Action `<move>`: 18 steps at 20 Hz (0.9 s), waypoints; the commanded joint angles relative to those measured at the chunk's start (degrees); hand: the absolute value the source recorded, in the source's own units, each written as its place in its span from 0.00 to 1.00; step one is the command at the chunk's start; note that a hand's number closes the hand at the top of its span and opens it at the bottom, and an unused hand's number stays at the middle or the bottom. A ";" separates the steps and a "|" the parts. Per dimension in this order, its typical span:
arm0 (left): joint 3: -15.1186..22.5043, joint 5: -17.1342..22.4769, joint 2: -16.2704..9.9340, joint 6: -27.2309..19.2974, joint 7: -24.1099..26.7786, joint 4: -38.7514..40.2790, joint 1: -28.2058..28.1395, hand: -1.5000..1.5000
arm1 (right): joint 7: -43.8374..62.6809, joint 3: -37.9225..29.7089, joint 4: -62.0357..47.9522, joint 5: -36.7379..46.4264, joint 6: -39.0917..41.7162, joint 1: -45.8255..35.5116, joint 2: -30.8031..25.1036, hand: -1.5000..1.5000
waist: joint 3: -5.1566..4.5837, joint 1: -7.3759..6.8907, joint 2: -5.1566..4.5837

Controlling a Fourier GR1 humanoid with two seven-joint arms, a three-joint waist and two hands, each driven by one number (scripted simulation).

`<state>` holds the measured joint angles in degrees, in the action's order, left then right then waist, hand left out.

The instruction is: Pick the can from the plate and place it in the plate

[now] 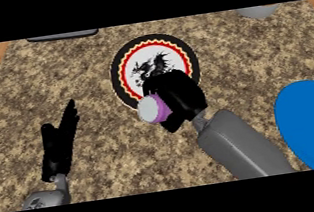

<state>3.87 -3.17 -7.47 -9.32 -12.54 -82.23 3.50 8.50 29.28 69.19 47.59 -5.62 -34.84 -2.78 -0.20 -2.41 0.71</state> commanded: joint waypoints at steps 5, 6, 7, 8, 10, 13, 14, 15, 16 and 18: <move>1.29 -1.64 1.73 -2.23 -2.32 -1.83 0.59 0.50 | 31.27 8.68 7.26 5.11 -13.23 -9.99 2.73 1.00 | 0.19 0.69 -0.42; 0.87 -1.29 1.74 -1.97 -2.20 -1.10 1.26 0.50 | 34.79 8.41 7.09 5.10 -12.10 -11.83 2.74 1.00 | 0.17 1.05 -0.50; -1.47 0.06 -0.40 -0.12 -1.61 0.85 3.44 0.50 | 36.84 8.20 6.11 4.36 -12.30 -13.41 2.75 1.00 | 0.15 1.25 -0.66; -0.62 -0.22 -0.38 -0.51 -1.84 -3.16 -0.85 0.50 | 41.26 9.92 7.28 5.61 -11.52 -14.05 2.76 1.00 | 0.17 0.98 -0.46; -1.60 0.90 -1.24 0.96 -1.56 -3.94 -1.92 0.50 | 38.83 7.40 3.73 5.07 -13.09 -13.51 2.77 1.00 | 0.19 1.33 -0.65; 0.34 -2.49 1.19 -2.13 -3.28 -2.71 1.15 0.50 | 39.95 9.32 -1.87 2.48 -16.73 -17.67 2.78 1.00 | 0.19 1.32 -0.78; -1.77 -0.95 0.66 -0.95 2.40 1.98 -0.68 0.50 | 33.89 2.79 -5.01 2.67 -15.32 -17.06 2.78 1.00 | 0.17 1.62 -0.90; -0.27 -0.61 1.46 -0.29 0.70 -0.45 -1.07 0.50 | 33.30 0.71 -8.87 1.47 -14.39 -20.54 2.78 1.00 | 0.18 1.28 -0.93; -2.95 0.62 0.13 0.99 2.49 4.49 1.88 0.50 | 33.30 2.52 -11.10 0.90 -17.70 -20.54 2.78 1.00 | 0.16 1.34 -1.02; -1.80 -1.29 1.36 -1.48 0.76 1.19 1.15 0.50 | 31.24 -0.01 -11.17 1.17 -14.07 -19.60 2.78 1.00 | 0.19 1.83 -0.82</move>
<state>2.53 -3.79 -6.73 -9.73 -11.57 -81.57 3.44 42.76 32.86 62.73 49.37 -20.54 -53.18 -0.04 -0.03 -1.02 -0.11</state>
